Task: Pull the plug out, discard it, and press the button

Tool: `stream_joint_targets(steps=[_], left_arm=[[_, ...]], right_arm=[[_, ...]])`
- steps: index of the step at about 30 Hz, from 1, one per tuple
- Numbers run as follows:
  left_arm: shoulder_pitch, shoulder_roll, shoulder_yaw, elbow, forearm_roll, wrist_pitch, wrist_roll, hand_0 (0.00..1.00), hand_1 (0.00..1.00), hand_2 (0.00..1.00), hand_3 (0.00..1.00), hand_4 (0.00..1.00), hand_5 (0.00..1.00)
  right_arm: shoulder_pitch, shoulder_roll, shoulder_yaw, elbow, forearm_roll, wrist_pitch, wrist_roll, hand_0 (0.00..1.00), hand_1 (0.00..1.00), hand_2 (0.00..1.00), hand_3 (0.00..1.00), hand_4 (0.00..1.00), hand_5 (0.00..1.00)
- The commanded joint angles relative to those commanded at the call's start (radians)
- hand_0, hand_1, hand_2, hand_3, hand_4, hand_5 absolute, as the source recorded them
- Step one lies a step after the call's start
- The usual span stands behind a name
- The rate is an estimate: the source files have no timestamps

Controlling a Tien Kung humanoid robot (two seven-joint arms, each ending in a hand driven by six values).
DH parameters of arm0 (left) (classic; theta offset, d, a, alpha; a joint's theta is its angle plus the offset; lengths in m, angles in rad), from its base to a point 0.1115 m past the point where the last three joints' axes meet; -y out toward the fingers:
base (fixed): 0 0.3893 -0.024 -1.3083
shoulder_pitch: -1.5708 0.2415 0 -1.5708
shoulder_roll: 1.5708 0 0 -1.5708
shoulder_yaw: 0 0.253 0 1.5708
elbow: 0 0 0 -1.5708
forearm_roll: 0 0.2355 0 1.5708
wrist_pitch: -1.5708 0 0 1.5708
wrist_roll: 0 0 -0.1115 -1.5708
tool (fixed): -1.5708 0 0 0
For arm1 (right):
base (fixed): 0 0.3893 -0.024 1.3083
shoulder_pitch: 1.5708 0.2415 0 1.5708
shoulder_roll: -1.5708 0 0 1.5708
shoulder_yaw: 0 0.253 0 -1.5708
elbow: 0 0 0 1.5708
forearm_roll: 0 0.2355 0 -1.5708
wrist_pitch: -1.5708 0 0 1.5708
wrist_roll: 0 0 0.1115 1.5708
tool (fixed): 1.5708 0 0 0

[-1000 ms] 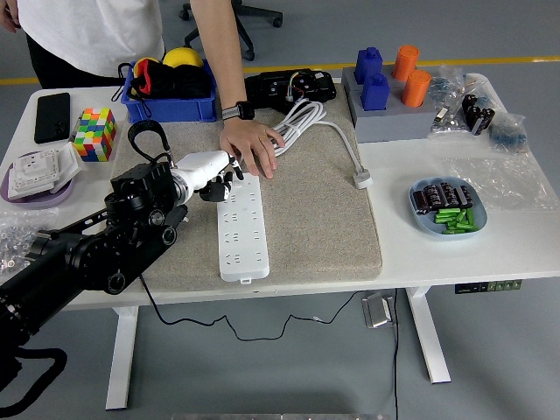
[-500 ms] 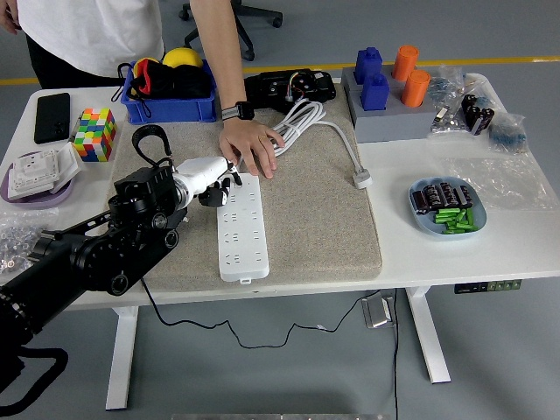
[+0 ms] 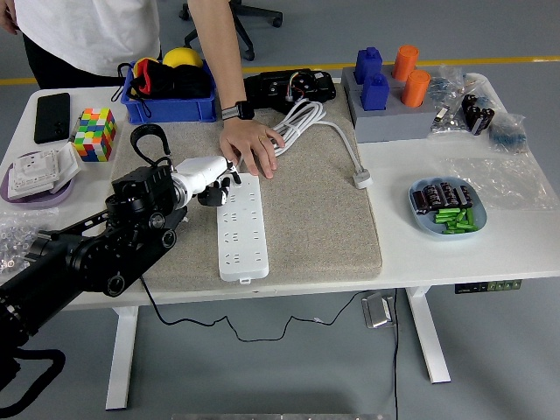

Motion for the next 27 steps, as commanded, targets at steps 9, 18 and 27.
stream_joint_targets(steps=[9, 18, 27], left_arm=[[0.107, 0.022, -0.212, -0.159, 0.027, 0.023, -0.034, 0.164, 0.183, 0.241, 0.680, 0.002, 0.002], [0.275, 0.072, -0.415, -0.319, -0.022, 0.077, -0.114, 0.476, 0.543, 0.554, 0.726, 0.594, 0.002], [0.403, 0.090, -0.625, -0.388, -0.001, 0.082, -0.126, 0.785, 0.786, 0.779, 0.830, 0.803, 0.041]], right_arm=[[-0.001, 0.002, 0.001, 0.000, -0.003, 0.000, 0.000, 0.750, 0.700, 0.709, 0.721, 0.761, 0.634], [0.001, 0.003, 0.006, 0.001, -0.005, -0.001, 0.000, 0.750, 0.700, 0.709, 0.721, 0.762, 0.635], [0.005, 0.006, 0.008, 0.002, -0.006, -0.001, 0.001, 0.750, 0.699, 0.709, 0.721, 0.762, 0.635]])
